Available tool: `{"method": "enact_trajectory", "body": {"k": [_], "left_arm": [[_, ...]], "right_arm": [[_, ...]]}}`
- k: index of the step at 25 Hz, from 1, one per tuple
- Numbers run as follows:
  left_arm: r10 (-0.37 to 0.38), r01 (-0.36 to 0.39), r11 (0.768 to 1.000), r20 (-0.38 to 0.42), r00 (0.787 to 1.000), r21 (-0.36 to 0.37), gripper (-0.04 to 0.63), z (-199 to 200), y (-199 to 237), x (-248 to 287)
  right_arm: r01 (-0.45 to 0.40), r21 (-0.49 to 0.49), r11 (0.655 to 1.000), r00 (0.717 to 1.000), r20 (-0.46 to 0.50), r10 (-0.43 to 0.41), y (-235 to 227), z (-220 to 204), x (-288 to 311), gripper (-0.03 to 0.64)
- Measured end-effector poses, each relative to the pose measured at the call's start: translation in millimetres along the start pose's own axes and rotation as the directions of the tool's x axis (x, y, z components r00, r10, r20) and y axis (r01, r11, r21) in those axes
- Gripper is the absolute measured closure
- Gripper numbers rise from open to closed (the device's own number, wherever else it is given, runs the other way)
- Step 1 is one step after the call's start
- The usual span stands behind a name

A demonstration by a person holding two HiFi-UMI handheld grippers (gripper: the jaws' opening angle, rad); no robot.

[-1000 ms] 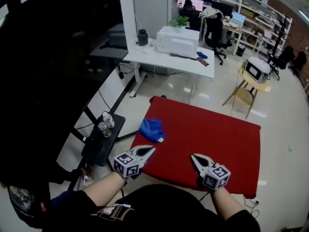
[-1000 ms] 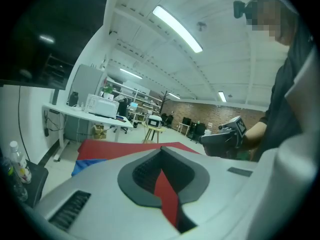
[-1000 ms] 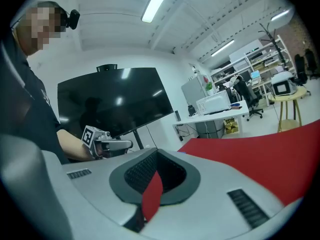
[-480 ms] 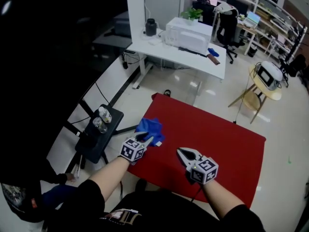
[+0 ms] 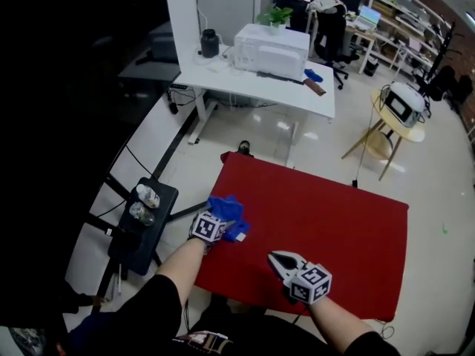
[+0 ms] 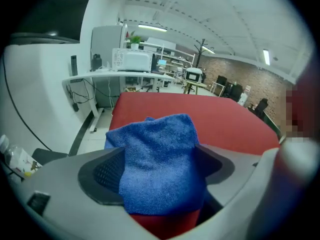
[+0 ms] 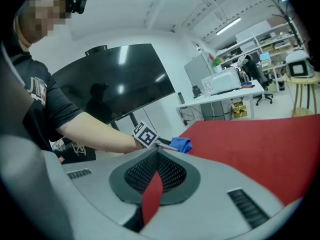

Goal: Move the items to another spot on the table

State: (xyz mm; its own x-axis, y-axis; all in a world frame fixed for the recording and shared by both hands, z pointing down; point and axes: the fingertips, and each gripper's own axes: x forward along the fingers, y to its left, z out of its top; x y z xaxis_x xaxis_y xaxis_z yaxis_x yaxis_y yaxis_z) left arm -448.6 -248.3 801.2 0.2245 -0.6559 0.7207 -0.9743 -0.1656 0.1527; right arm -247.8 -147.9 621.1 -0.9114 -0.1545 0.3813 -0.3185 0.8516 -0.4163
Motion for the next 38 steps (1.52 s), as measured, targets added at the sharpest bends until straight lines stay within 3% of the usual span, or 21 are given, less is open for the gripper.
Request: {"method": "enact_trajectory", "body": {"k": [12, 14, 17, 22, 26, 31, 38], "left_arm": [[0.055, -0.055, 0.997, 0.006, 0.998, 0.05, 0.174, -5.2, 5.3, 10.4], [0.04, -0.041, 0.996, 0.009, 0.999, 0.075, 0.215, -2.2, 1.5, 8.0], [0.009, -0.009, 0.994, -0.006, 1.0, 0.113, 0.412, -3.1, -18.1, 8.4], [0.003, -0.003, 0.998, 0.001, 1.0, 0.063, 0.456, 3.4, -29.2, 3.7], [-0.045, 0.041, 0.997, 0.053, 0.998, 0.059, 0.457, 27.2, -73.1, -5.4], [-0.127, 0.117, 0.989, 0.109, 0.986, 0.095, 0.457, 54.2, -139.1, -5.0], [-0.214, 0.2, 0.969, 0.09, 0.973, 0.148, 0.457, 69.2, -229.1, 3.6]], "right_arm": [[0.048, 0.02, 0.999, 0.997, 0.056, -0.049, -39.7, 16.0, 32.6, 0.614], [0.045, 0.017, 0.999, 0.997, 0.056, -0.046, -42.4, 20.0, 34.6, 0.614], [0.043, 0.018, 0.999, 0.998, 0.045, -0.044, -48.0, 16.7, 30.1, 0.614], [0.046, 0.011, 0.999, 0.999, 0.029, -0.046, -58.3, 9.4, 7.7, 0.614], [0.074, -0.005, 0.997, 0.997, 0.036, -0.074, -74.8, 14.4, -21.6, 0.614], [0.175, -0.014, 0.984, 0.983, 0.062, -0.174, -106.9, 7.5, -62.2, 0.614], [0.384, 0.024, 0.923, 0.918, 0.098, -0.385, -149.4, -14.6, -166.0, 0.614]]}}
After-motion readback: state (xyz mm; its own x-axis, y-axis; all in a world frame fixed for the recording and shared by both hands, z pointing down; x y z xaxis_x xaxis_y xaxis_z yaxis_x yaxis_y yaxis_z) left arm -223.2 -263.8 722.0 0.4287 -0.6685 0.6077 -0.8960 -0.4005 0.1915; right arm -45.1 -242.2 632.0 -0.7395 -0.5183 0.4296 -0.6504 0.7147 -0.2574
